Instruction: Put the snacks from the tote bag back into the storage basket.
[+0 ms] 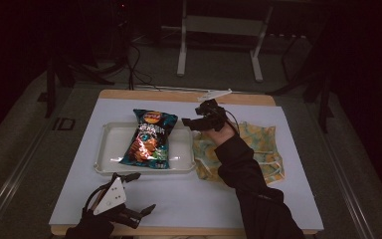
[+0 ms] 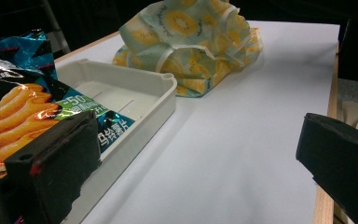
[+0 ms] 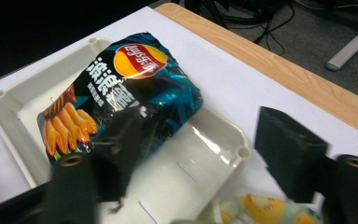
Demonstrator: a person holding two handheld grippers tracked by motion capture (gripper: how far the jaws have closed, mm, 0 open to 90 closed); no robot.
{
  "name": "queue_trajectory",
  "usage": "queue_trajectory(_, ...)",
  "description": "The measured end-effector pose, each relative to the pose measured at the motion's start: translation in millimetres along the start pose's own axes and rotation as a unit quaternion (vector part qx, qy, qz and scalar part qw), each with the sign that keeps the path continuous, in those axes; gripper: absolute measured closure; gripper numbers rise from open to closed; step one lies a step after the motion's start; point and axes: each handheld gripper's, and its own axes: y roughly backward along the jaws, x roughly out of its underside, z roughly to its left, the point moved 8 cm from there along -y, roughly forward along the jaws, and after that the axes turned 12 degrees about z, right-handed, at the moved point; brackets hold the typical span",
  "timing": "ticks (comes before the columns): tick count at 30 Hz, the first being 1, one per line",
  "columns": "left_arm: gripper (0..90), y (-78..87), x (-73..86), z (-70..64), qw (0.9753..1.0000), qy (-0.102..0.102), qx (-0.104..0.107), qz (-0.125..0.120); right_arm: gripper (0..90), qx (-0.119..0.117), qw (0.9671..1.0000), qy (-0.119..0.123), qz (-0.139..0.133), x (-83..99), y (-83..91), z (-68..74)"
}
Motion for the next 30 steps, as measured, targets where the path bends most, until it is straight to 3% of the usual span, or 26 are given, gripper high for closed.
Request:
queue_trajectory(4, 0.2, 0.1, 0.1, 0.2, 1.0000, 0.000, 0.000, 0.001, 26.6, 0.010, 1.0000, 0.000, 0.001, 7.8, 8.3, -7.1)
queue_trajectory(11, 0.1, 0.1, 0.2, -0.1, 1.0000, -0.001, 0.000, 0.001, 13.4, 0.026, 0.9995, -0.014, -0.013, 20.7, 24.3, -20.1)
queue_trajectory(17, 0.1, -0.3, 0.1, -0.3, 1.0000, -0.001, 0.000, 0.001, 13.5, 0.035, 0.9981, -0.033, -0.037, 29.0, 45.0, -34.3)
queue_trajectory(22, 0.2, 0.0, 0.2, -0.1, 1.0000, -0.001, -0.001, 0.002, 13.7, 0.056, 0.9973, -0.036, -0.031, 42.4, 58.8, -49.8)
queue_trajectory(30, 0.1, -0.8, 0.0, -0.6, 1.0000, 0.001, 0.001, 0.002, 14.0, 0.081, 0.9941, -0.063, -0.034, 66.0, 80.3, -81.2)
